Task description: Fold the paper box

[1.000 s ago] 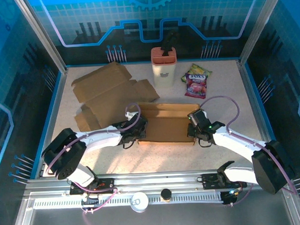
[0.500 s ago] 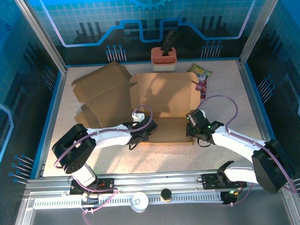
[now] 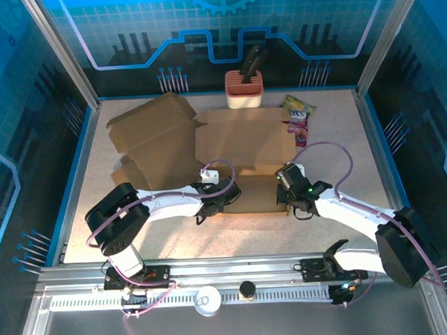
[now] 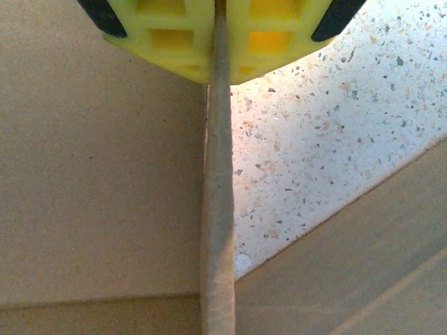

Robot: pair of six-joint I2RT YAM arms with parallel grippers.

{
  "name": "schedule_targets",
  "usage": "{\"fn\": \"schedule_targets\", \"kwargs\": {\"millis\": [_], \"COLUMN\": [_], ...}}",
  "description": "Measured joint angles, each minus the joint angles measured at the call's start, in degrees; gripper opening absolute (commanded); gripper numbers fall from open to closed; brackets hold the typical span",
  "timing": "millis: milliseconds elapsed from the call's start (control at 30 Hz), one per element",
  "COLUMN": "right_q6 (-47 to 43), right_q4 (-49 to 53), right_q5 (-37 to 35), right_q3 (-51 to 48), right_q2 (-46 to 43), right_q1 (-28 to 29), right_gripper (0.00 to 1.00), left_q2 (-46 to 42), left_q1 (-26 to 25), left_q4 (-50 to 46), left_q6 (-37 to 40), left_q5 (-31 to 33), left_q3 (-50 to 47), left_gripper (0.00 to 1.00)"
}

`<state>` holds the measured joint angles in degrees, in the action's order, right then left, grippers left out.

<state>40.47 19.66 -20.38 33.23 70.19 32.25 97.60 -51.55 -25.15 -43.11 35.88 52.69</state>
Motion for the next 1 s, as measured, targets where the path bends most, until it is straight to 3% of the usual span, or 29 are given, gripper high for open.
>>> {"fn": "schedule_targets", "kwargs": {"millis": [200, 500, 667, 833, 1000], "right_q6": [-0.02, -0.02, -0.02, -0.02, -0.02], "right_q4": [-0.20, -0.42, -0.42, -0.42, -0.42], "right_q5": [1.05, 1.36, 1.36, 1.36, 1.36], "right_q3": [0.00, 0.00, 0.00, 0.00, 0.20], "right_q2": [0.00, 0.02, 0.02, 0.28, 0.35], "right_q1": [0.50, 0.72, 0.72, 0.72, 0.72], "right_gripper": [0.00, 0.00, 0.00, 0.00, 0.00], "left_q2": [-2.27, -4.17, -4.07, -1.40, -0.37], "left_q1": [1.49, 6.34, 7.06, 7.15, 7.15], "left_q4": [3.26, 4.59, 3.98, 3.37, 2.19], "left_q6": [2.89, 5.79, 5.92, 6.10, 5.55], "left_q5": [-2.78, -8.79, -8.76, -8.76, -8.48], "left_q3": [-0.42, -0.44, -0.44, -0.44, -0.44], "left_gripper": [0.58, 0.57, 0.45, 0.40, 0.23]}}
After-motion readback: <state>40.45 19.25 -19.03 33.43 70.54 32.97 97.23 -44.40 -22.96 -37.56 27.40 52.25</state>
